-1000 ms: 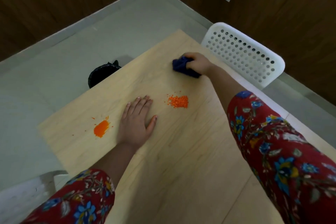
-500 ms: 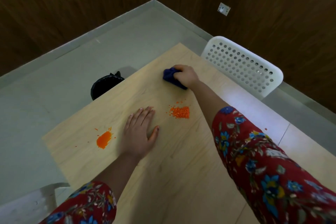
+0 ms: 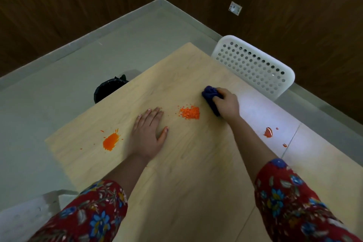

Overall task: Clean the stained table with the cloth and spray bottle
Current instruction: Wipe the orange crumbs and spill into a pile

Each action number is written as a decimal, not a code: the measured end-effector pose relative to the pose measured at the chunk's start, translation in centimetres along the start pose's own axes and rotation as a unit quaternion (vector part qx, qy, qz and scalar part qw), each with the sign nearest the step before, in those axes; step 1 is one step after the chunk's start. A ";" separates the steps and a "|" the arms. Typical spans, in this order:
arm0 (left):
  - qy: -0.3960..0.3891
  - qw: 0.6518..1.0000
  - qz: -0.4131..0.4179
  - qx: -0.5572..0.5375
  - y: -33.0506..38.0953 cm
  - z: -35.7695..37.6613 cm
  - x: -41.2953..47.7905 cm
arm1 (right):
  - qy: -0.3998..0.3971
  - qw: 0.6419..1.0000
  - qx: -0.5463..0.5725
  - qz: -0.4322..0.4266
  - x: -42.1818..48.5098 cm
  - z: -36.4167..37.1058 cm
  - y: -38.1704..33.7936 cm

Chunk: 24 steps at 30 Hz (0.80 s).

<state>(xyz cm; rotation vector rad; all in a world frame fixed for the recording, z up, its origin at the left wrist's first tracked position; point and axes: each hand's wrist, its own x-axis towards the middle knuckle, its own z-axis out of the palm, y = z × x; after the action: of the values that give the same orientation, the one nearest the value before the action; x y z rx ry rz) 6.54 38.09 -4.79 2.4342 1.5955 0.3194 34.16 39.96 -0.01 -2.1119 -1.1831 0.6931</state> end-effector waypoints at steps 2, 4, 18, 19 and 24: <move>-0.004 1.000 0.000 0.002 0.1 -0.3 -0.1 | -0.018 0.999 -0.011 -0.027 -0.2 1.5 -0.8; -0.009 1.000 -0.003 0.002 0.3 -0.5 -0.1 | -0.034 0.999 0.001 -0.038 -0.8 2.7 -1.7; -0.044 0.908 -0.163 -0.383 3.1 -9.8 -4.5 | -0.049 0.603 0.733 0.312 -19.5 1.3 -6.8; -0.043 0.874 -0.190 -0.444 2.9 -11.1 -5.6 | -0.059 0.588 0.746 0.308 -21.0 2.0 -8.0; -0.022 0.765 -0.232 -0.600 -5.4 -18.1 -11.2 | -0.090 0.554 0.761 0.325 -28.2 8.6 -14.6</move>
<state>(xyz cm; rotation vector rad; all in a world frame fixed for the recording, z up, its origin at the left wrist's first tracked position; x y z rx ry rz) -7.88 30.93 10.19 1.0267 1.2410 0.8408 7.10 23.48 8.80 -0.7511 0.4159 1.4912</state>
